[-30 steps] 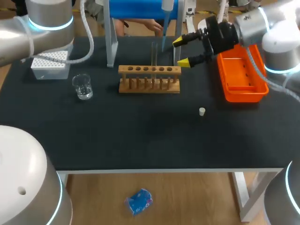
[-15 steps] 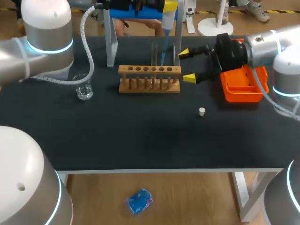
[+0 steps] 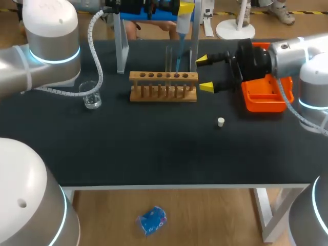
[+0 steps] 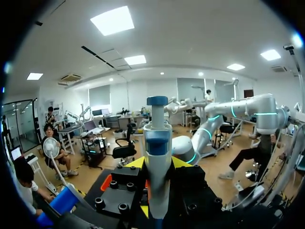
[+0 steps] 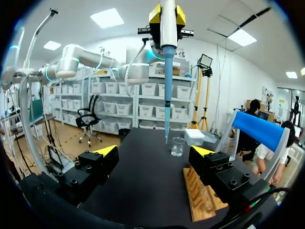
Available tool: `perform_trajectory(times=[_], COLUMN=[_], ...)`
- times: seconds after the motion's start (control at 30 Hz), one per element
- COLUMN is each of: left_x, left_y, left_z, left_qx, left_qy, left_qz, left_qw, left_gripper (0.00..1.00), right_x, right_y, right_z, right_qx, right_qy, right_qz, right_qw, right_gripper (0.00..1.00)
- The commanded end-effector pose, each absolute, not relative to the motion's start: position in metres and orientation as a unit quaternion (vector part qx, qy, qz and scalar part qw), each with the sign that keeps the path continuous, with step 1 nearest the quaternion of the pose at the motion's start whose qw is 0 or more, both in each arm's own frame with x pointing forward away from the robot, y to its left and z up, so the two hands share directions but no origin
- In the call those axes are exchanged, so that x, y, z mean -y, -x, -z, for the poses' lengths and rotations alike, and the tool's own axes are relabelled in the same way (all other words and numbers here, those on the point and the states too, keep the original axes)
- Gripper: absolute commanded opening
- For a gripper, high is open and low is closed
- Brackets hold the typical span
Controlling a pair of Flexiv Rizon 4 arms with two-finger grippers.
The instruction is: Invert the test tube, pick up the pipette, mount the tip to pipette, aspirate from beaker and dispense into the tube, eject the tip, return the pipette, and cap with the stopper.
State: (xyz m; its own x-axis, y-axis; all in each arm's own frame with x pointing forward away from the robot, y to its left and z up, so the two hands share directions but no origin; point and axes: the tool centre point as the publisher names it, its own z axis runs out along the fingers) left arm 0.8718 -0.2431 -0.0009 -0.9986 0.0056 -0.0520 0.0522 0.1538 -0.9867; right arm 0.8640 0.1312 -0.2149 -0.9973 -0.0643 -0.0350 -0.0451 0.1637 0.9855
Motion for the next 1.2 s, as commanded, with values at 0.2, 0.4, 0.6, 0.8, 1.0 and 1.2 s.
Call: perform_trajectory(times=[0.2,0.4,0.6,0.8,1.0,1.2], left_x=[0.24,0.245,0.252,0.258,0.258,0.257], left_y=[-0.866,-0.858,-0.853,-0.851,-0.854,-0.856], left_z=[0.029,0.052,0.069,0.085,0.099,0.107], left_qx=[-0.757,-0.755,-0.753,-0.747,-0.746,-0.742], left_qy=[-0.013,-0.007,-0.004,-0.006,0.005,0.009], left_qz=[0.653,0.656,0.658,0.664,0.665,0.67], left_qw=[0.022,0.018,0.009,0.009,0.012,0.018], left_gripper=[0.0,0.0,0.0,0.0,0.0,0.0], right_x=[-0.13,-0.133,-0.137,-0.145,-0.151,-0.157], right_y=[-0.869,-0.861,-0.862,-0.859,-0.858,-0.861], right_z=[0.235,0.228,0.212,0.189,0.172,0.167], right_qx=[0.717,0.704,0.713,0.716,0.719,0.717], right_qy=[-0.031,-0.031,-0.039,-0.056,-0.068,-0.064], right_qz=[0.695,0.707,0.699,0.696,0.691,0.694], right_qw=[0.053,0.054,0.046,0.034,0.028,0.03], right_gripper=[1.0,1.0,1.0,1.0,1.0,1.0])
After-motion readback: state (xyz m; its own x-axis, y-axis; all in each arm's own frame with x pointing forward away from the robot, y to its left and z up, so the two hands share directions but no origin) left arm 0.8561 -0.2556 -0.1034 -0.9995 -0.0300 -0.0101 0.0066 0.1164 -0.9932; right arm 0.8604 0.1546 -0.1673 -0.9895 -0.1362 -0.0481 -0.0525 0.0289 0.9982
